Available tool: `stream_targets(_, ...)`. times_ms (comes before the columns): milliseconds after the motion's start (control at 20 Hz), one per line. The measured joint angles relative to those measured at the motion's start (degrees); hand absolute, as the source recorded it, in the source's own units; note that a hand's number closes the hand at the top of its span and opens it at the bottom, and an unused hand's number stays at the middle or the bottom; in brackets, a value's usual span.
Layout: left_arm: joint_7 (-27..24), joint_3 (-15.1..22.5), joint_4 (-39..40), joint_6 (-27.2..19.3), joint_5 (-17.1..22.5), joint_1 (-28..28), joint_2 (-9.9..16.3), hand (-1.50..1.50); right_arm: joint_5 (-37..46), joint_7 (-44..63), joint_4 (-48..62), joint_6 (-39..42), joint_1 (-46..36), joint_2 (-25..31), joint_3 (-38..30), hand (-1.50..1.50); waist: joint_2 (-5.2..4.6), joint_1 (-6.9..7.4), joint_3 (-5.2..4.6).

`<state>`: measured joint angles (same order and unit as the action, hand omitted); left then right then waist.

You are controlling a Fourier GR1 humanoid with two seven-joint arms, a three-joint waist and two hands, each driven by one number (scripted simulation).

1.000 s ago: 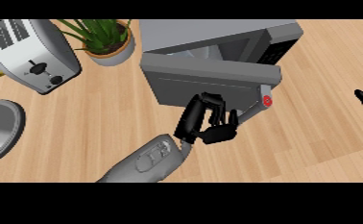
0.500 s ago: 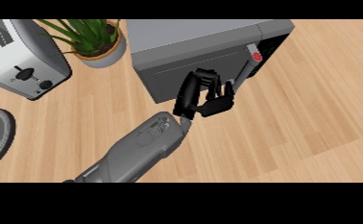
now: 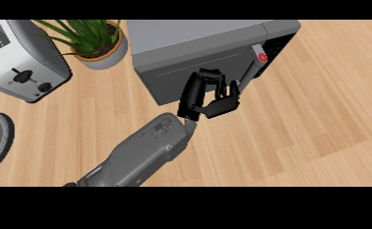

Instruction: Pick up the milk, place it into the microwave and close the microwave

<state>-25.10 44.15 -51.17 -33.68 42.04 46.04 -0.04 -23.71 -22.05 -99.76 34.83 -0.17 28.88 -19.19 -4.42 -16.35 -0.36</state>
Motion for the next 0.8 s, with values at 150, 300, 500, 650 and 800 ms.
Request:
stream_targets(150, -1.4, 0.1, 0.2, 0.1, 1.5, 0.1, 0.0, 1.50, -1.1, 0.8, 0.4, 0.1, -0.8, 0.8, -0.5, -1.50, -0.04, -0.17, 0.02)
stream_targets(300, -2.9, 0.5, 0.6, 0.6, 2.6, 0.3, 0.0, 1.50, -1.9, 1.4, 1.2, 0.2, -1.7, 1.8, -1.1, -1.50, -0.15, -0.06, 0.09)
stream_targets(500, -4.6, 0.9, 1.0, 0.7, 4.2, 0.5, 0.0, 1.50, -2.9, 2.1, 1.9, 0.4, -2.9, 3.2, -2.0, -1.50, -0.20, -0.15, 0.15)
stream_targets(650, -6.1, 1.1, 1.4, 0.8, 5.1, 0.6, 0.0, 1.50, -3.5, 2.5, 2.8, 0.6, -3.5, 4.2, -2.8, -1.50, -0.23, -0.27, 0.22)
stream_targets(800, -7.0, 1.6, 1.6, 0.9, 6.1, 1.0, 0.0, 1.50, -3.9, 3.0, 3.7, 0.5, -4.5, 5.2, -3.5, -1.50, -0.37, -0.09, 0.24)
